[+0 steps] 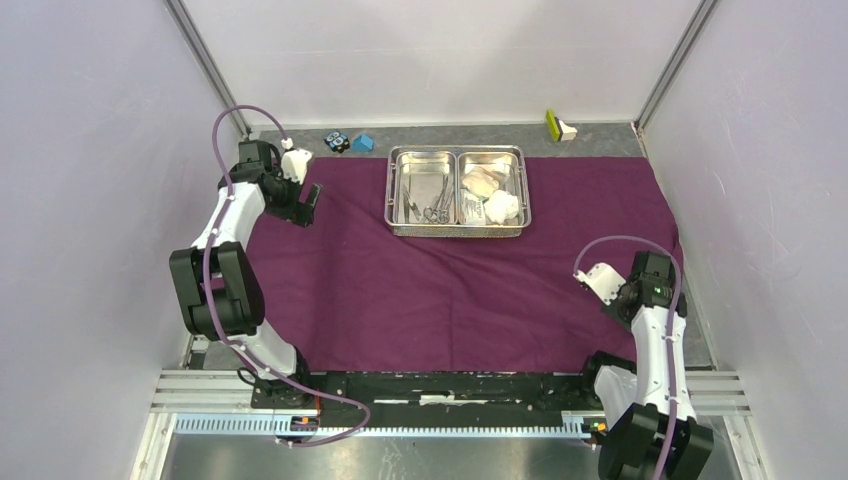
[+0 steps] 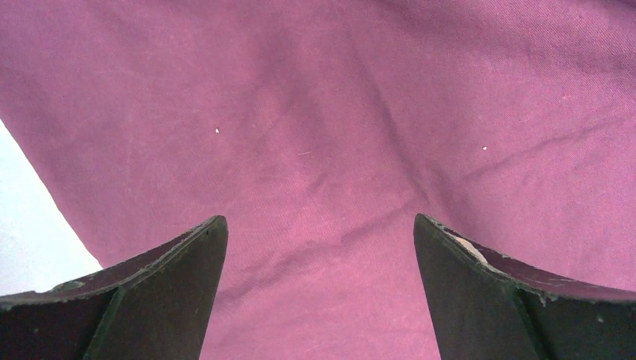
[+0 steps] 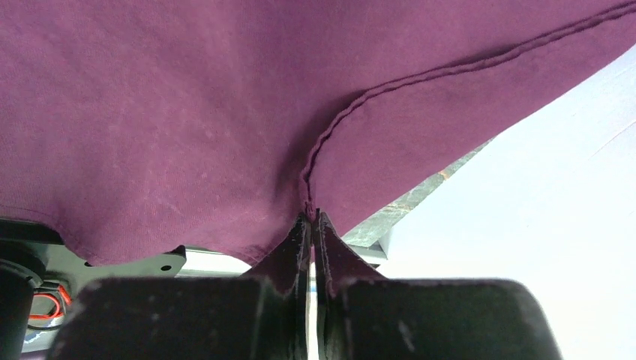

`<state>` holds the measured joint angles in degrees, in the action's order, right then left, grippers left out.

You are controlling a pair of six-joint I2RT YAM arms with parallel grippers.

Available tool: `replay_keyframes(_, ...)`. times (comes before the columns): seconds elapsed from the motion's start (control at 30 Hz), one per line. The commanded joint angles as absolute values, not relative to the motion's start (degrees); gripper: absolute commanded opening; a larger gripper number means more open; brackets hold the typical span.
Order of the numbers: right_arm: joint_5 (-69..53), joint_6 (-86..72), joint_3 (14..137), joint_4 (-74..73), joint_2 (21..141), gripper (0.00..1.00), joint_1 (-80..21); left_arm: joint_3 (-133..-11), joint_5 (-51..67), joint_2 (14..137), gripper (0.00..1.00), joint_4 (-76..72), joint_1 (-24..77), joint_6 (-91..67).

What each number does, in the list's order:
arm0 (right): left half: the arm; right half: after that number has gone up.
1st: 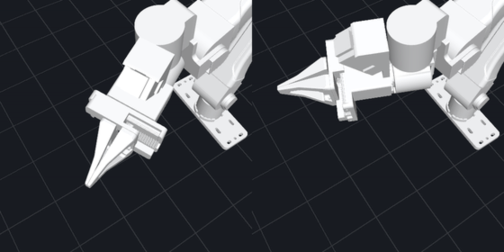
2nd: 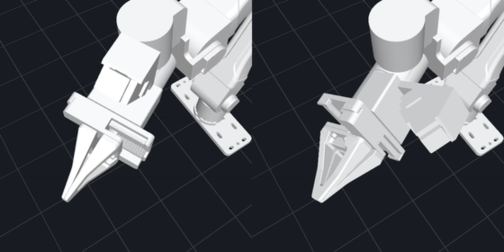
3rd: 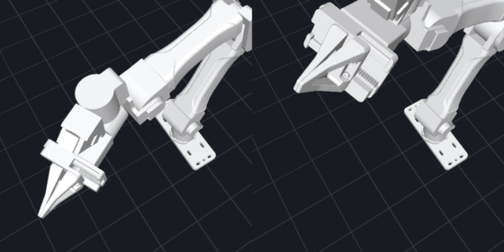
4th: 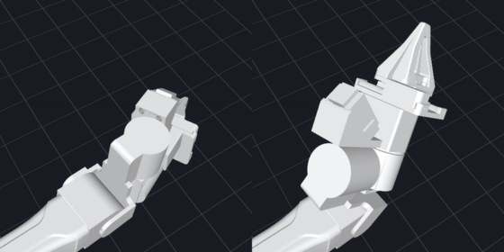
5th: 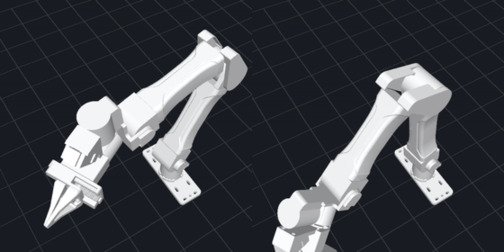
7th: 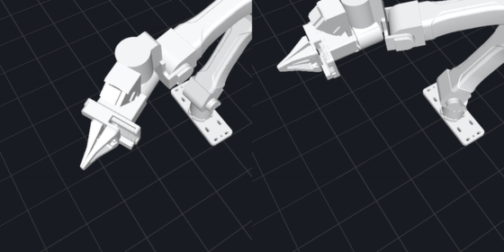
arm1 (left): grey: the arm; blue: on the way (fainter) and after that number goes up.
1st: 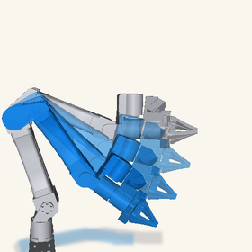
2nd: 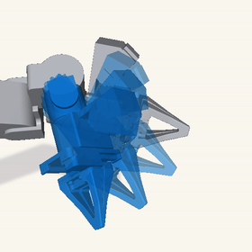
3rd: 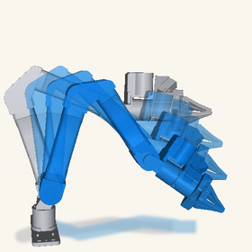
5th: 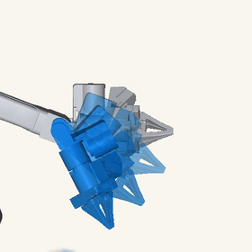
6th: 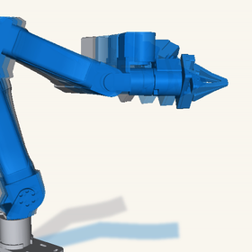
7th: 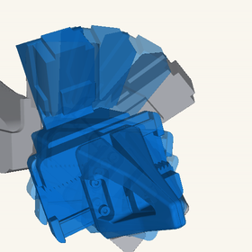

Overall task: Open and lay out the surgical kit
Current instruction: Open the surgical kit at the center of the board.

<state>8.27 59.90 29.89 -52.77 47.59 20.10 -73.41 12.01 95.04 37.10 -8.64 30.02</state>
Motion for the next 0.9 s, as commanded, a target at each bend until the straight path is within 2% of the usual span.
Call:
replay_keyframes(0.0,11.20,60.61,29.82,-50.53,47.15,0.00,21.43,-74.00,11.78,92.60,1.00,35.51,-8.61,31.74)
replay_keyframes(0.27,21.44,58.67,31.03,-45.40,44.08,0.00,27.76,-75.07,13.98,91.89,1.00,35.51,-8.61,31.86)
replay_keyframes(0.6,30.22,63.84,30.21,-37.22,44.03,0.02,39.62,-72.89,16.16,88.05,1.00,35.48,-8.57,33.84)
replay_keyframes(0.7,31.30,65.50,29.09,-35.64,43.61,0.06,42.93,-71.97,16.61,86.71,1.00,35.16,-8.61,34.30)
replay_keyframes(0.87,33.04,67.34,26.26,-33.95,42.44,0.23,45.83,-70.89,17.42,85.53,1.00,34.76,-8.61,34.85)
